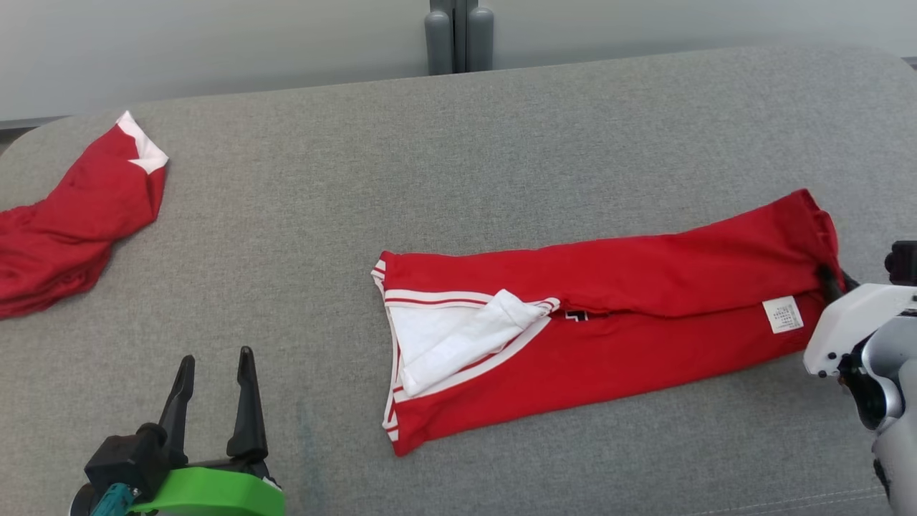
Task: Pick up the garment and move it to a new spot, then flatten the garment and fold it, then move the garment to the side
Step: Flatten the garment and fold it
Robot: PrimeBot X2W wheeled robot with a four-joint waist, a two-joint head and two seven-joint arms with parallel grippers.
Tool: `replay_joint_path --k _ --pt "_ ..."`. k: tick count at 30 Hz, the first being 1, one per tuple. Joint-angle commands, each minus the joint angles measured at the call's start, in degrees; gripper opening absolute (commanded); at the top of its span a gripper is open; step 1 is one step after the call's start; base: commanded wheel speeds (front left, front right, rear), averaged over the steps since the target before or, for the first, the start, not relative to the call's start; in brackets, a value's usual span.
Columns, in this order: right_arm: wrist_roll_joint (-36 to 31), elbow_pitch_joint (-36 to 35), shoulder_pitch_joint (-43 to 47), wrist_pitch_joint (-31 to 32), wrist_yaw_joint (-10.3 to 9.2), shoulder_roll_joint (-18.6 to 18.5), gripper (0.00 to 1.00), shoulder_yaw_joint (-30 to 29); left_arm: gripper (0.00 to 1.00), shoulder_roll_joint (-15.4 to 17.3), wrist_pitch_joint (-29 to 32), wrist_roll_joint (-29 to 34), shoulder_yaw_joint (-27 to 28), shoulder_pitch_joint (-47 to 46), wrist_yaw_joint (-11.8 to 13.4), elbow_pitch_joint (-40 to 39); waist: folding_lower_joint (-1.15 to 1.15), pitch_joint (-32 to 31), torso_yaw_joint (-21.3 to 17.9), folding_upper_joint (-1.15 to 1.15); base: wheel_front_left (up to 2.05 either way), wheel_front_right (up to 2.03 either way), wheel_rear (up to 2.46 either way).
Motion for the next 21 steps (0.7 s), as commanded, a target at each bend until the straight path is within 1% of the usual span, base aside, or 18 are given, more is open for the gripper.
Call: replay_joint_path --k 1,7,14,18,21 --pt "0.91 -1.73 1.14 0.28 -0.10 0.72 0.00 0.94 1.00 0.21 -0.25 0.03 0.01 -0.80 -0.03 0.39 0.00 -0.36 -0.07 0.00 0.00 0.00 0.00" --pt "4.69 -10.89 3.78 2.77 -0.10 3.37 0.00 6.61 1.00 0.02 -0.18 -0.24 -0.50 -0.81 -0.31 1.08 0.00 -1.89 0.74 0.00 0.00 0.00 0.00" --pt "8.65 -21.28 6.11 5.25 -0.08 6.29 0.00 14.28 1.00 0.31 0.18 -0.58 -0.81 -0.04 -0.36 1.30 0.00 -3.35 3.32 0.00 0.00 0.00 0.00" --pt "11.03 -23.79 5.76 6.25 -0.07 8.91 0.00 18.84 1.00 0.30 0.32 -0.85 -0.99 0.26 -0.37 1.36 0.00 -3.83 4.99 0.00 0.00 0.00 0.00" --pt "11.82 -23.41 4.61 6.61 -0.07 10.22 0.00 22.37 1.00 0.23 0.27 -0.91 -1.16 0.37 -0.45 1.44 0.00 -3.99 6.15 0.00 0.00 0.00 0.00"
